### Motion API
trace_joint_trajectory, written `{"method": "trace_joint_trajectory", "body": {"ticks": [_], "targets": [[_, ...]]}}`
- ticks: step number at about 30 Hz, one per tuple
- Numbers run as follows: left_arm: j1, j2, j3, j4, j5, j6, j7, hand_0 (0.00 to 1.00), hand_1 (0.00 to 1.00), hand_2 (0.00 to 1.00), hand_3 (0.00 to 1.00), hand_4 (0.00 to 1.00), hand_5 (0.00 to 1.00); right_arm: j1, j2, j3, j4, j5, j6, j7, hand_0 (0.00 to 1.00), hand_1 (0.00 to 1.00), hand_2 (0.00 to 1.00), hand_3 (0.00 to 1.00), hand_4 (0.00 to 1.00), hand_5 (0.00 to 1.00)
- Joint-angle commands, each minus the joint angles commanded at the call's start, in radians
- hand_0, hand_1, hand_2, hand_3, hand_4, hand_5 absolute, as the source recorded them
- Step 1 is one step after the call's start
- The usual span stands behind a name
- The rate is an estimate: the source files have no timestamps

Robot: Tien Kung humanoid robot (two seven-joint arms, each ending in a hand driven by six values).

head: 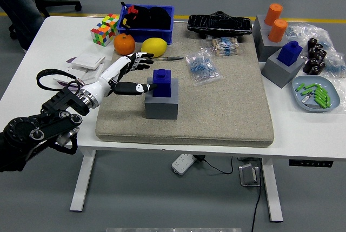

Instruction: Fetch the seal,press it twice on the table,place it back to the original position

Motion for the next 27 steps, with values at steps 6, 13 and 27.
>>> {"method": "trace_joint_trajectory", "body": {"ticks": [6,13,27], "targets": [[-0.006,-0.021,-0.001,-0.002,0.000,0.002,0.001,0.835,0.812,0.819,0.867,0.903,0.151,0.001,-0.001,-0.003,0.000,0.001,0.000,0.000,0.733,0.684,0.652,0.618,0.718,0.513],[-0.007,-0.047,0.001,0.020,0.005,-0.004,0.014,0.836,0.806,0.793,0.837,0.903,0.129,0.004,-0.002,-0.009,0.003,0.005,0.000,0.001,0.733,0.684,0.653,0.618,0.718,0.514],[-0.002,-0.059,0.008,0.010,0.021,0.008,0.012,0.817,0.770,0.744,0.799,0.867,0.002,0.008,-0.004,-0.014,0.004,0.006,-0.001,0.001,0.734,0.684,0.653,0.619,0.718,0.514]]}}
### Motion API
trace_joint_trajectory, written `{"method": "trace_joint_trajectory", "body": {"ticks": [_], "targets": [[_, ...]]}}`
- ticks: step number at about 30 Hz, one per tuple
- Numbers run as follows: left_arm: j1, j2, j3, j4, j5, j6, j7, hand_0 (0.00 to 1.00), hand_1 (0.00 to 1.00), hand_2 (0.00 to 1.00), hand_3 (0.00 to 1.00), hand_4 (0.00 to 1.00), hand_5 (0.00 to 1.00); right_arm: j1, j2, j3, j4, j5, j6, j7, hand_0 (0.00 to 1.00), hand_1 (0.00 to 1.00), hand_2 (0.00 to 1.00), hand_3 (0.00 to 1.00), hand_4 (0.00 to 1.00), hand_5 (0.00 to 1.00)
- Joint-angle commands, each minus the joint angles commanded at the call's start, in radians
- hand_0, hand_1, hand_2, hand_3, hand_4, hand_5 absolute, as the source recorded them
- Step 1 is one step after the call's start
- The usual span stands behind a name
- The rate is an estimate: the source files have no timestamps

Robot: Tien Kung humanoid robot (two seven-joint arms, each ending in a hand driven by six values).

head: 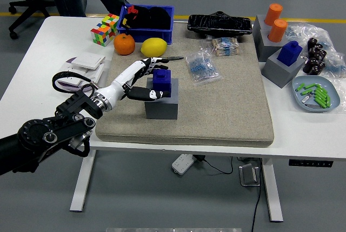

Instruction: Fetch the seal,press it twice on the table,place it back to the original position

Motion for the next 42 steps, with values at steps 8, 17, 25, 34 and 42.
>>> {"method": "trace_joint_trajectory", "body": {"ticks": [8,17,25,34,42], "targets": [[0.003,-0.008,0.005,0.010,0.019,0.012,0.002,0.771,0.735,0.686,0.783,0.843,0.002,0.001,-0.003,-0.012,-0.001,0.005,0.000,0.000,0.735,0.684,0.653,0.619,0.718,0.514],[0.000,-0.021,0.014,0.028,0.032,0.023,0.010,0.682,0.620,0.549,0.696,0.732,0.002,0.005,-0.007,-0.019,-0.001,0.008,0.001,-0.001,0.733,0.684,0.653,0.618,0.718,0.513],[-0.002,-0.032,0.011,0.038,0.025,0.033,0.010,0.671,0.585,0.525,0.656,0.642,0.002,0.003,-0.008,-0.025,-0.001,0.010,0.001,-0.001,0.733,0.684,0.652,0.618,0.718,0.514],[-0.006,-0.037,-0.003,0.045,0.004,0.033,-0.001,0.657,0.546,0.489,0.612,0.627,0.002,0.001,-0.008,-0.024,-0.001,0.010,0.001,0.000,0.733,0.684,0.652,0.618,0.718,0.514],[-0.007,-0.027,-0.042,0.034,-0.010,0.039,-0.024,0.656,0.534,0.478,0.602,0.622,0.002,-0.001,-0.006,-0.013,-0.001,0.007,0.001,0.001,0.733,0.684,0.652,0.618,0.717,0.514]]}}
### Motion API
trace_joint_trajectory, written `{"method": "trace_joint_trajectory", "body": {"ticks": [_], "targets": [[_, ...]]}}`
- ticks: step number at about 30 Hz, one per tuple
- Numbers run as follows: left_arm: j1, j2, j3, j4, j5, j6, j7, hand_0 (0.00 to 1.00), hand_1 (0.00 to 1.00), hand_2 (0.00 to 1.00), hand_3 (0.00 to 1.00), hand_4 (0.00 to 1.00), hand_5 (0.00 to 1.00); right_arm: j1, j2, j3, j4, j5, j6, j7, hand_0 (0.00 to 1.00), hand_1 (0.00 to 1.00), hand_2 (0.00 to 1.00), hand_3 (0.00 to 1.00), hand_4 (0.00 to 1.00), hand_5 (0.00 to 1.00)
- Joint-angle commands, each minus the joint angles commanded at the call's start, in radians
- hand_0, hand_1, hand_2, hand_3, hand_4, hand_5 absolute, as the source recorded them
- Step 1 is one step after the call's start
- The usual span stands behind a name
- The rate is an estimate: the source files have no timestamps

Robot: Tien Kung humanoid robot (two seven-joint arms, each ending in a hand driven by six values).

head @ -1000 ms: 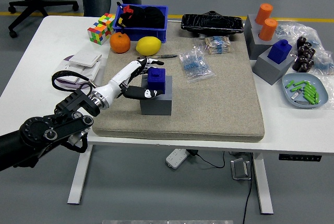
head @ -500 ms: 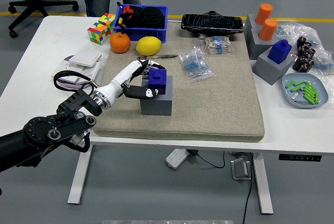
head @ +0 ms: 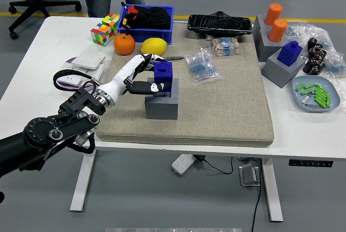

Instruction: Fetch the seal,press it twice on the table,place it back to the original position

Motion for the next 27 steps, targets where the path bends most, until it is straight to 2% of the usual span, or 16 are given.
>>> {"method": "trace_joint_trajectory", "body": {"ticks": [6,9,14,20,27], "targets": [[0.004,0.045,-0.036,-0.016,0.004,-0.001,-0.006,0.654,0.531,0.474,0.597,0.630,0.002,-0.002,0.004,0.007,0.000,-0.003,0.000,0.001,0.733,0.684,0.652,0.618,0.717,0.514],[0.014,0.067,-0.062,0.006,-0.006,0.001,-0.011,0.651,0.528,0.471,0.597,0.617,0.002,-0.004,0.005,0.008,0.000,-0.004,0.000,0.001,0.732,0.684,0.652,0.618,0.718,0.514],[0.033,0.094,-0.080,0.082,-0.045,0.000,-0.016,0.651,0.528,0.471,0.597,0.617,0.002,-0.005,0.007,0.011,0.000,-0.005,0.000,0.001,0.732,0.684,0.652,0.618,0.718,0.514],[0.052,0.089,-0.032,0.172,-0.102,-0.012,-0.014,0.650,0.525,0.467,0.596,0.614,0.002,-0.003,0.009,0.011,0.001,-0.003,0.000,0.001,0.732,0.684,0.652,0.618,0.718,0.514],[0.070,0.059,0.035,0.233,-0.172,-0.025,-0.013,0.649,0.525,0.466,0.597,0.607,0.002,-0.002,0.009,0.007,0.001,-0.001,-0.001,0.001,0.732,0.684,0.652,0.617,0.717,0.514]]}}
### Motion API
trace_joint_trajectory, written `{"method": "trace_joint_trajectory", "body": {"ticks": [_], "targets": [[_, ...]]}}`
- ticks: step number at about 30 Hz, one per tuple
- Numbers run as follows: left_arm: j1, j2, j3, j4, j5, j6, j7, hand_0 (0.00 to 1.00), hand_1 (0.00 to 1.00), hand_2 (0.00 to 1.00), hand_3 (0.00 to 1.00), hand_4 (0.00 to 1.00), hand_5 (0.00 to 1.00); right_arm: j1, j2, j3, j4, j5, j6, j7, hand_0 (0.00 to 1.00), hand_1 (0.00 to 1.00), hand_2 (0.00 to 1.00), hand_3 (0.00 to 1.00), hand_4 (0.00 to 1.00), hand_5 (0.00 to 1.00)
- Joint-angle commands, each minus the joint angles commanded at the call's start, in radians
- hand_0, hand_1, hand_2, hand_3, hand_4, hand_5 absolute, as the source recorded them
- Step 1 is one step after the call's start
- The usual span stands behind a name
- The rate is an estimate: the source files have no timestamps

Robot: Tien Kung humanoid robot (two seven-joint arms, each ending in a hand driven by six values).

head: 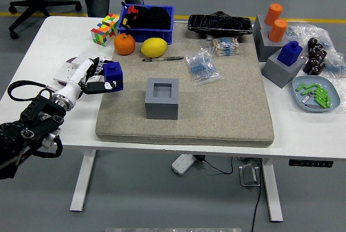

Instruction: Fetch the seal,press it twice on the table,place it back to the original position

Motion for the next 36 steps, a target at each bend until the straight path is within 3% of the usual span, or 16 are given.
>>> {"method": "trace_joint_trajectory", "body": {"ticks": [13,36], "targets": [[0.021,-0.044,0.048,0.034,-0.082,-0.010,-0.007,0.648,0.531,0.472,0.596,0.614,0.002,0.001,0.002,-0.009,0.000,0.006,0.001,-0.001,0.733,0.684,0.652,0.618,0.717,0.514],[0.028,-0.040,0.091,0.060,-0.103,-0.018,-0.002,0.647,0.535,0.474,0.595,0.630,0.002,0.002,0.001,-0.012,0.000,0.009,0.000,-0.002,0.732,0.684,0.652,0.617,0.717,0.513]]}}
